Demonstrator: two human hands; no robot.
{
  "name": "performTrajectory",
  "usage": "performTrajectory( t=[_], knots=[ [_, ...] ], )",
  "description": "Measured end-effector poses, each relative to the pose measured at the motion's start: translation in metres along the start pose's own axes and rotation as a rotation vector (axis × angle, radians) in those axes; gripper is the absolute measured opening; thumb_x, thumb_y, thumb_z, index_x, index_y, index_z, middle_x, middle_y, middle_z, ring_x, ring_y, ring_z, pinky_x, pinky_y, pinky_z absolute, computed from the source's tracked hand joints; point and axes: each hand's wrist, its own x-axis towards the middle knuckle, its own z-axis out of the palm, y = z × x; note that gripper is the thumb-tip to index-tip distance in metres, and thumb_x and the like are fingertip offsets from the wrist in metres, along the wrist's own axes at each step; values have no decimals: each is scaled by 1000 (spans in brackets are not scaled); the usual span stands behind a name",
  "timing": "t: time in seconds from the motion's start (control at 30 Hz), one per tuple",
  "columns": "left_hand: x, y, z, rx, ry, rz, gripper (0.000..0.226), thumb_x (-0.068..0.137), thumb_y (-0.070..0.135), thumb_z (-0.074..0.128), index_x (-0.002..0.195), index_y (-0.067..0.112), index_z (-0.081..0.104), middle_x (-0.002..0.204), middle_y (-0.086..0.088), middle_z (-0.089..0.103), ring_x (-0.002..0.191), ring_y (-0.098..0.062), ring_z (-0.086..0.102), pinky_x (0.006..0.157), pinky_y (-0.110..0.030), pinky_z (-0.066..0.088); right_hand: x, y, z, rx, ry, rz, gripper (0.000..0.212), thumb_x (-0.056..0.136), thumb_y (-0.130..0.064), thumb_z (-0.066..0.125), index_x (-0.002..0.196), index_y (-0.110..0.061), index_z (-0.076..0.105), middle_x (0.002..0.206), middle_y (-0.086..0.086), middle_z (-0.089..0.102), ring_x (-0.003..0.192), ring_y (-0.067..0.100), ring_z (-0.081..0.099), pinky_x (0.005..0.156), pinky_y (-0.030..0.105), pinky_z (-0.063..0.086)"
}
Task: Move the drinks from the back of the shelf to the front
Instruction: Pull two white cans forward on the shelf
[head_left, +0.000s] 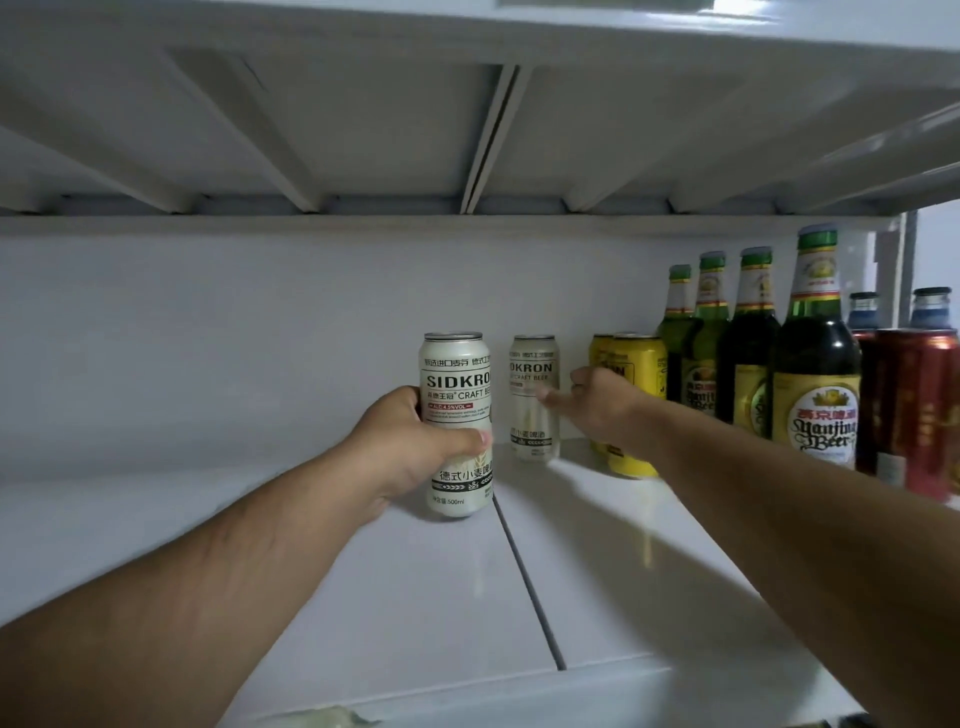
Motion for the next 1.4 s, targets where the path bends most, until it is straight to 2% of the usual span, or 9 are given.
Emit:
performTrajectory(
  t=[0.07,0.13,0.2,0.3,0.53,0.7,1.0,1.27,1.4],
  knots=[
    [-4,3,3,6,2,11,42,71,16,94,107,21,72,102,3,81,98,-19,77,100,-45,58,-11,0,-3,-93,-11,-21,38,95,-51,58,100,-14,56,87,2,56,75,16,53,54,25,35],
    [-8,7,7,0,-1,17,40,73,14,93,105,21,71,102,2,80,97,-19,76,98,-43,58,-22,-1,-7,-156,-21,-62,29,97,-46,57,90,-19,51,84,-4,52,77,16,51,51,20,32],
    [-13,12,10,-7,-1,16,39,73,12,93,104,21,71,102,1,80,96,-19,77,97,-43,59,-32,-1,-12,-229,-54,-117,26,97,-44,58,101,-19,56,96,-3,57,89,18,54,59,20,37],
    [-15,20,18,5,9,18,44,71,12,94,107,20,70,103,1,80,97,-20,77,98,-45,59,-43,1,-23,-420,-112,-188,52,96,-47,59,133,-12,52,126,6,61,110,24,57,80,25,39],
    [-5,43,54,-10,40,27,38,74,4,90,96,23,66,102,1,78,97,-18,75,98,-41,58,-54,20,-54,-612,-180,-272,68,92,-50,61,144,-11,42,136,11,57,121,30,56,99,37,48],
    [16,43,82,2,57,-17,30,75,2,89,92,19,71,101,-2,80,98,-23,77,98,-46,60,-59,32,-73,-643,-224,-297,55,93,-43,60,138,-14,45,129,11,61,109,29,61,93,41,53],
    [49,30,116,30,64,-88,47,64,10,96,106,15,75,102,-4,82,98,-25,78,99,-50,59,-65,41,-85,-599,-268,-348,46,94,-44,61,129,-18,46,116,8,61,101,26,59,86,38,54],
    [60,24,124,75,72,-62,47,68,15,94,110,17,73,105,-3,81,100,-23,77,99,-48,59,-65,44,-85,-510,-273,-396,57,95,-44,60,143,-21,40,128,4,58,111,23,57,94,39,53],
    [63,25,125,118,75,-36,39,70,17,93,104,21,73,105,-2,80,100,-21,76,98,-45,59,-63,48,-85,-495,-273,-397,51,94,-46,61,136,-21,45,115,2,60,100,21,58,80,32,52]
  ],
)
